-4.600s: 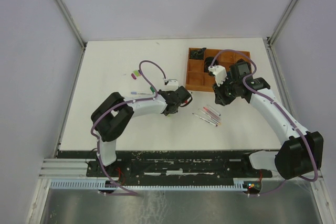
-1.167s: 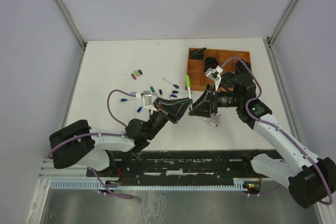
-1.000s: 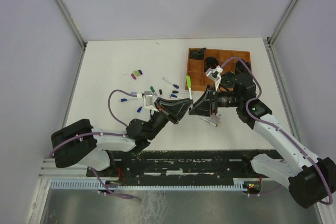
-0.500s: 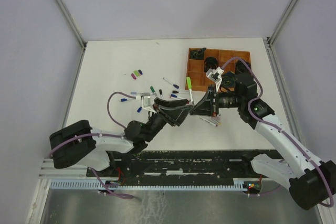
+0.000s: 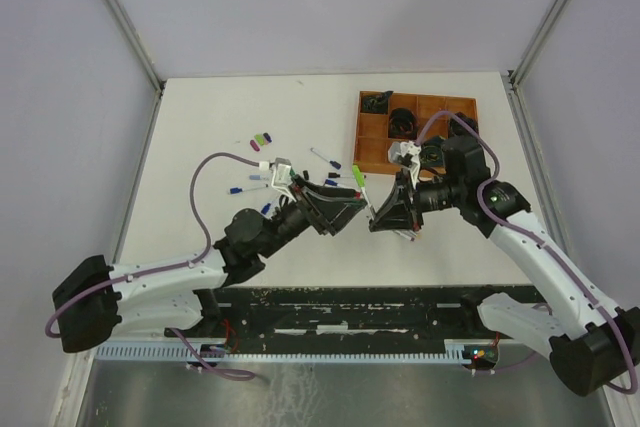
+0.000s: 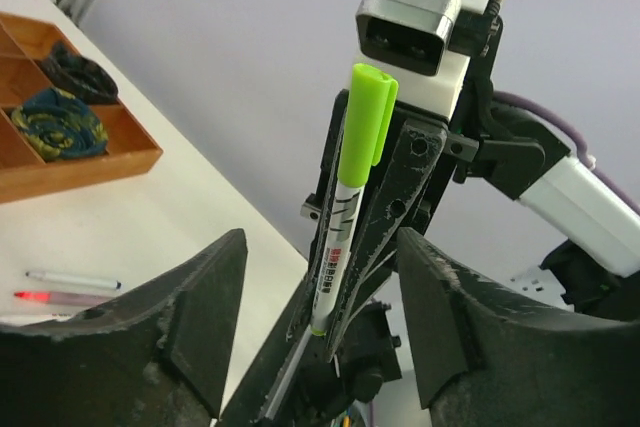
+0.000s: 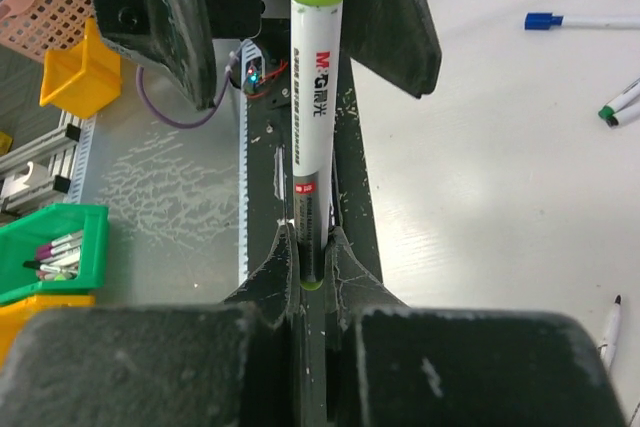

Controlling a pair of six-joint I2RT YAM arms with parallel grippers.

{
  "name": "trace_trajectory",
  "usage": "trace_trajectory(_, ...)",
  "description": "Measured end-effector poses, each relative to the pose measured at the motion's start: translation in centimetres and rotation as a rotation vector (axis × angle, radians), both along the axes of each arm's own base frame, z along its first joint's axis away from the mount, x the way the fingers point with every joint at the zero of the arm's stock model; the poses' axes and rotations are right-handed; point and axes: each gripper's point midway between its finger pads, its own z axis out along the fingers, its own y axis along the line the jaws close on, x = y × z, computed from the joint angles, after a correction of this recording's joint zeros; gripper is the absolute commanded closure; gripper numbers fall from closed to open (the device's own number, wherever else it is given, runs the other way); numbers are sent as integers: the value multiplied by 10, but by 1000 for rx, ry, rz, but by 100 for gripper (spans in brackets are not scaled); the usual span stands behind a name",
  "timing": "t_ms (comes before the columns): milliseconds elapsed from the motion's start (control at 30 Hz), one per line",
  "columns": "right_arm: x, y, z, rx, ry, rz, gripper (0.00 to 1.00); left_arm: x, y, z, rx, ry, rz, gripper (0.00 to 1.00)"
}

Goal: Open the pen caps
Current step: Pick up the pen from the center of the board.

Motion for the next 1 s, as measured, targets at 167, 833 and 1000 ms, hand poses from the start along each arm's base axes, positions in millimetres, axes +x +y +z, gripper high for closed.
trace_trajectory(167, -3, -2, -8, -21, 17, 17, 98, -4, -11, -13, 64, 18, -48, 43)
trace_trajectory(833, -4, -2, -18, -54, 55, 33, 54, 1, -32, -19, 63, 15, -85, 97)
trace_trajectory(1000, -1, 3, -8, -12, 82, 19, 44, 4, -28, -16, -2, 1, -65, 97)
